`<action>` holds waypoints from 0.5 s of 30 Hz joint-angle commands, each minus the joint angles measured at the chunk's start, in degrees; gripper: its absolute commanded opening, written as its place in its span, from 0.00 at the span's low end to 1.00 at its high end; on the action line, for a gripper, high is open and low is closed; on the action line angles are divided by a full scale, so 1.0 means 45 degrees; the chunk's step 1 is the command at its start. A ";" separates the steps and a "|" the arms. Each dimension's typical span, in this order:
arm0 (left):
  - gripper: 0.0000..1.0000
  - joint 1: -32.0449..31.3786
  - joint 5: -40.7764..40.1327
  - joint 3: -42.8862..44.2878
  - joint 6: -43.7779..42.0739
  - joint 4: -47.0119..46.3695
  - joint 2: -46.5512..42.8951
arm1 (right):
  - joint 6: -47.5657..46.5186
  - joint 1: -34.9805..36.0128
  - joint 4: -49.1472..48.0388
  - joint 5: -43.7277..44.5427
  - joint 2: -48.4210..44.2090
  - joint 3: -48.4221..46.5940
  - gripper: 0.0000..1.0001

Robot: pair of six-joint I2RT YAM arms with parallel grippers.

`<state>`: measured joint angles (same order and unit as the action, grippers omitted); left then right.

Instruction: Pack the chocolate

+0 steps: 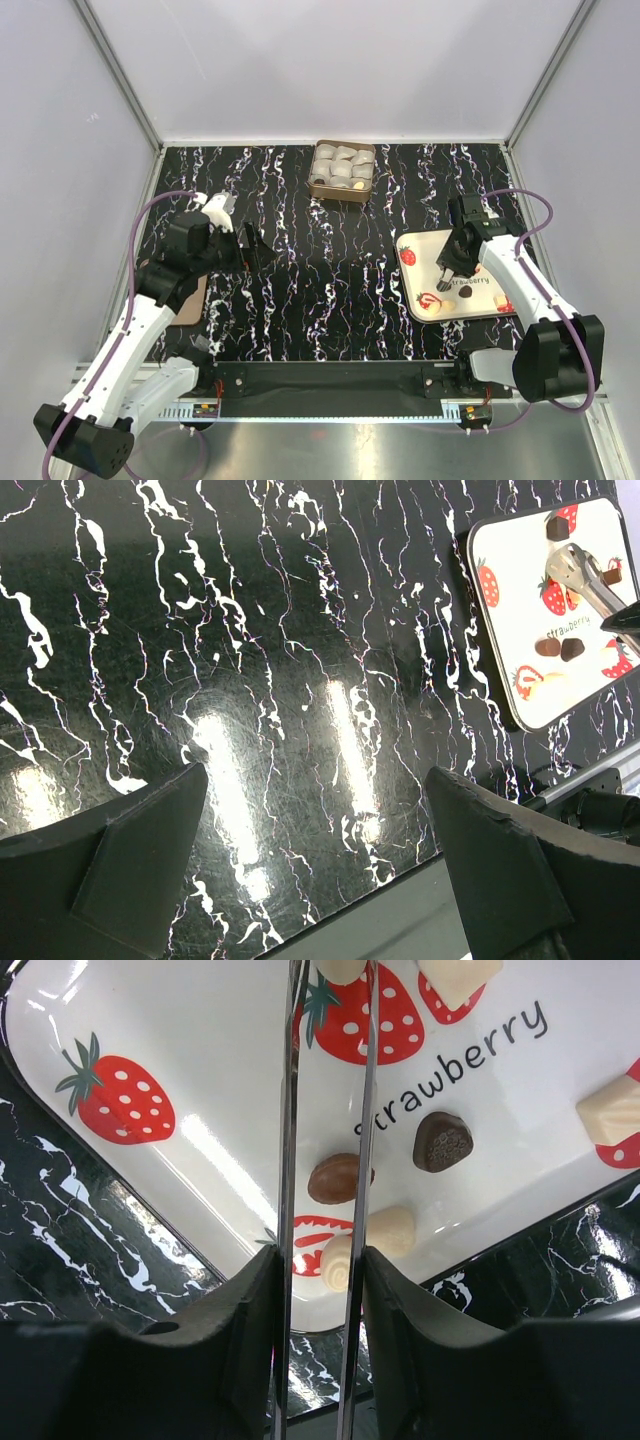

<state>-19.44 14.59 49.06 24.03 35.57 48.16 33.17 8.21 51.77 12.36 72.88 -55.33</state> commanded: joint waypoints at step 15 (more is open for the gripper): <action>0.99 0.0024 0.0215 0.0094 0.0206 -0.0620 -0.0332 | -0.0534 -0.0085 0.0977 -0.1573 -0.2114 -0.2135 0.33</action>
<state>-19.44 14.63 49.06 24.34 35.48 47.62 31.70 8.16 56.38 8.21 65.71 -59.29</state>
